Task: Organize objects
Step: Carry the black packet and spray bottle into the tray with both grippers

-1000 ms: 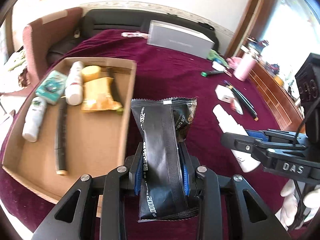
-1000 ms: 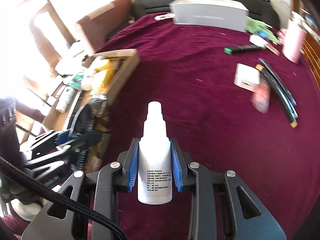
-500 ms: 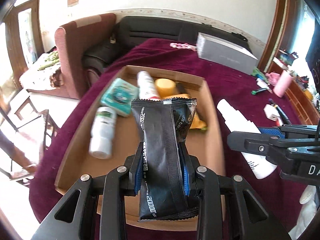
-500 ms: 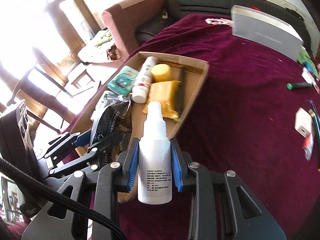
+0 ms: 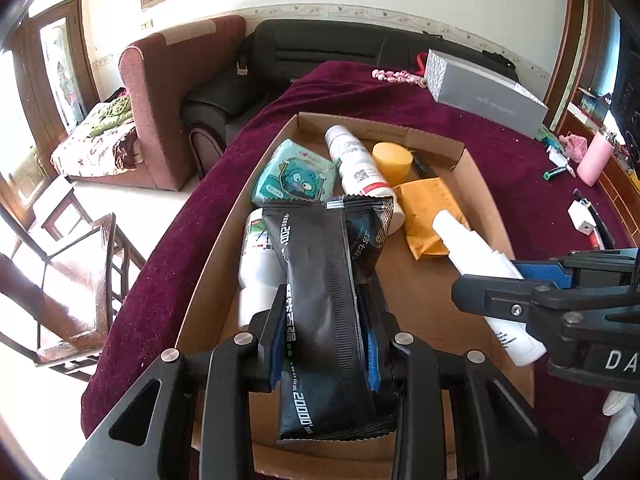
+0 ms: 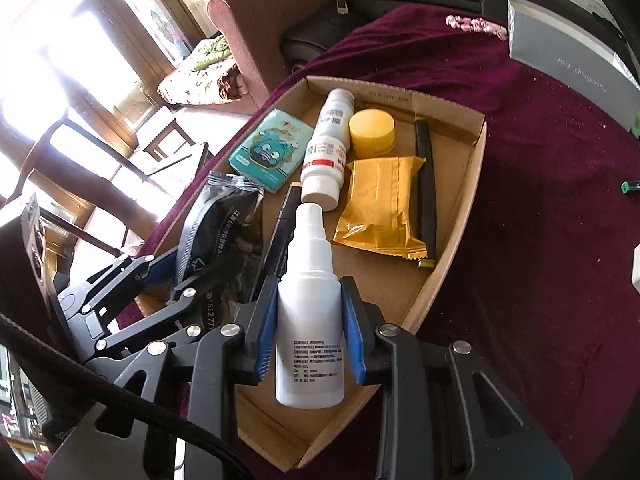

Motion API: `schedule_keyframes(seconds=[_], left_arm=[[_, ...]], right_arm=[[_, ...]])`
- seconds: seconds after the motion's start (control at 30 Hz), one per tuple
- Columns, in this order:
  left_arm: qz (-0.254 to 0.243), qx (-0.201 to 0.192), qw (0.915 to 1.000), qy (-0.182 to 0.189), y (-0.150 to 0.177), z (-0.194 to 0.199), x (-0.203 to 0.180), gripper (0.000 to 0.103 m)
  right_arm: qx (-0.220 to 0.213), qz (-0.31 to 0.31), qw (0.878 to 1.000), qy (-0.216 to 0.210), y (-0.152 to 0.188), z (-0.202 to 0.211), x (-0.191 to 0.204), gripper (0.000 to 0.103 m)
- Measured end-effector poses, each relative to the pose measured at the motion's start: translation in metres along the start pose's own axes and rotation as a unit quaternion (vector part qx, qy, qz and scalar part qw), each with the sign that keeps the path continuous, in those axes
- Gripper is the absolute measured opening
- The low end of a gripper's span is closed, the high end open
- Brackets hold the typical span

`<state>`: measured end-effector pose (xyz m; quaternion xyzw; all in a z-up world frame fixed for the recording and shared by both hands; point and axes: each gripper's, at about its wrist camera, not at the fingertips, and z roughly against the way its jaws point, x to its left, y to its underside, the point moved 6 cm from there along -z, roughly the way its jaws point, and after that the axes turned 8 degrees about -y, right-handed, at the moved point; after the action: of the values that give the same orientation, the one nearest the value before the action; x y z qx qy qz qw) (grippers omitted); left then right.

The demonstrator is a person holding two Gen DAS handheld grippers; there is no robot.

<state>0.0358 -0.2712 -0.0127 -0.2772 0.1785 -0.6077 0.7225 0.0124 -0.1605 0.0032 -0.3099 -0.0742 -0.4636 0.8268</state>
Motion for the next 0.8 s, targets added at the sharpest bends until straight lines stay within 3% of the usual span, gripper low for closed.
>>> schedule_keyframes(seconds=[0.8], left_arm=[[-0.001,0.021,0.9997,0.011,0.002,-0.016,-0.006,0.03]], right_arm=[[0.021,-0.033,0.999,0.023,-0.002,-0.035,-0.022,0.028]])
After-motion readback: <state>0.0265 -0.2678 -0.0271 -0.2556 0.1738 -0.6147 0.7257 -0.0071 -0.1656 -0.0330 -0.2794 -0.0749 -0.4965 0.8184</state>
